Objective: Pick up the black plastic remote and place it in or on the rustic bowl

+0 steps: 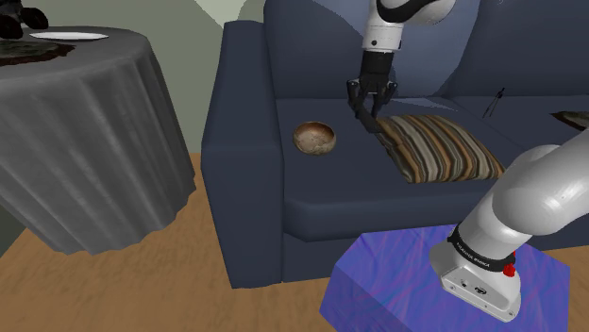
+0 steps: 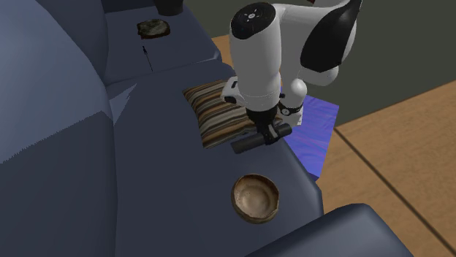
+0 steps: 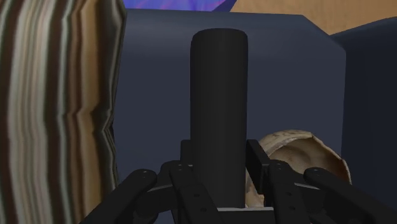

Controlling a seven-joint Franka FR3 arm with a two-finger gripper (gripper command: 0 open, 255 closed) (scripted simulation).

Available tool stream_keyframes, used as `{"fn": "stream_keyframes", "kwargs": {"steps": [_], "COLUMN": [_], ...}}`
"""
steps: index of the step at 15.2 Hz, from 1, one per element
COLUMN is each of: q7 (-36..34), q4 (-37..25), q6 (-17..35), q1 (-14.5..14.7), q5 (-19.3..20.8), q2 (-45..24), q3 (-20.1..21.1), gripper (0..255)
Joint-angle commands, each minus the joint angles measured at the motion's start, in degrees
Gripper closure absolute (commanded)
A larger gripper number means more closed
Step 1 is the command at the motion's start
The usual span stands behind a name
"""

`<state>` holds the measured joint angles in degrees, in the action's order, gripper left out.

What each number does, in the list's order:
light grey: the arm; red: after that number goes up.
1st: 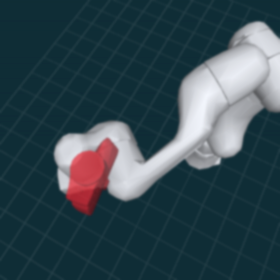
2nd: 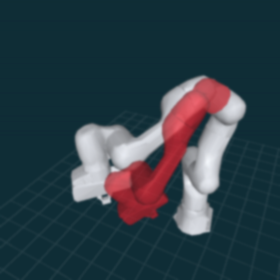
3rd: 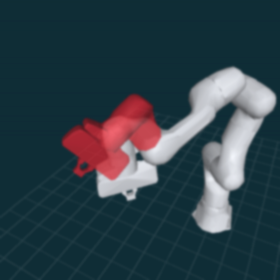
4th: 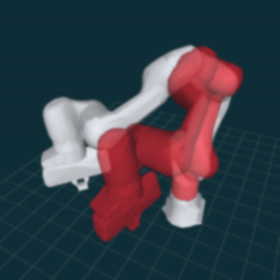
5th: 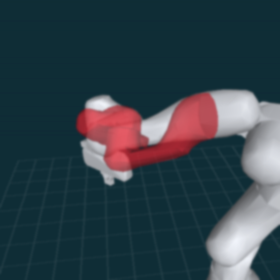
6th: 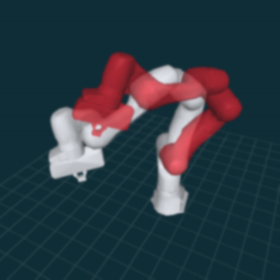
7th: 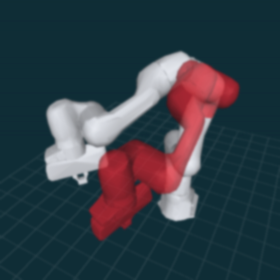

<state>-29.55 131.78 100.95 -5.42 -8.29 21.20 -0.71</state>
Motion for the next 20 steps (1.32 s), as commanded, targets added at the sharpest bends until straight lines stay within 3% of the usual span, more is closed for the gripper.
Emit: {"fn": "stream_keyframes", "kwargs": {"steps": [1,11,20], "q7": [-1.2,-6.8,-5.9], "q4": [-3.3,-26.0,-21.1], "q6": [0.4,0.4,7.0], "q1": [0.6,3.2,3.3], "q5": [-0.6,-1.2,-1.4], "q2": [-3.5,-25.4,-27.1], "q3": [0.9,4.0,4.1], "gripper": [255,255,255]}}
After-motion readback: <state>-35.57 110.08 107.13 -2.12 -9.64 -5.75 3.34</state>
